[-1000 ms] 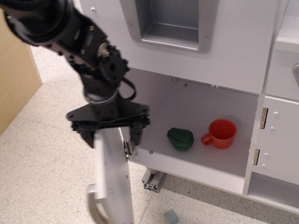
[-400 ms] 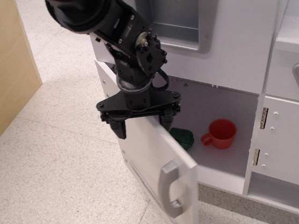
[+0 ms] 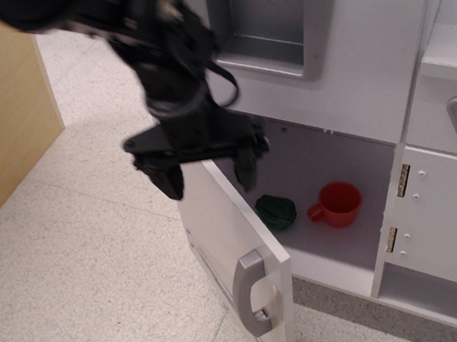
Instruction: Close low fridge
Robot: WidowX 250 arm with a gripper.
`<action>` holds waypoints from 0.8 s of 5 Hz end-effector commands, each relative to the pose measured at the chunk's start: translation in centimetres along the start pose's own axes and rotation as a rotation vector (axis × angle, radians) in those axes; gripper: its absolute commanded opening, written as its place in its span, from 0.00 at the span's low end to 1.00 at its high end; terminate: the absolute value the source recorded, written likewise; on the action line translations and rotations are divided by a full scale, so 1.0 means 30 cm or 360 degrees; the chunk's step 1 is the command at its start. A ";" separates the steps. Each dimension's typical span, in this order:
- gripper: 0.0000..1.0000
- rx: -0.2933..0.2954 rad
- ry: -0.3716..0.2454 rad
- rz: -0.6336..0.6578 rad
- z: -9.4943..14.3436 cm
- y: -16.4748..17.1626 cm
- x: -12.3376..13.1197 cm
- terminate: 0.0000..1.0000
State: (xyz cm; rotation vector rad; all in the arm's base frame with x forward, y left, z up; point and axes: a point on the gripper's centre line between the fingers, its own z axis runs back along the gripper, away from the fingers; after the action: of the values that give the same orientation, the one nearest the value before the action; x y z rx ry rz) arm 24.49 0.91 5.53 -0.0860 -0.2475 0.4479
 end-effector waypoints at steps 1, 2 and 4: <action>1.00 0.0039 -0.0015 -0.0144 0.038 0.138 -0.081 0.00; 1.00 0.0150 0.0015 -0.0139 -0.053 0.231 -0.076 0.00; 1.00 0.0176 0.0050 -0.0093 -0.273 0.257 -0.079 0.00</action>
State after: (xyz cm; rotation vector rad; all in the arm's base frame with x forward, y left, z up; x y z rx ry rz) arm 21.36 5.91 -5.41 0.0156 -0.1586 0.4128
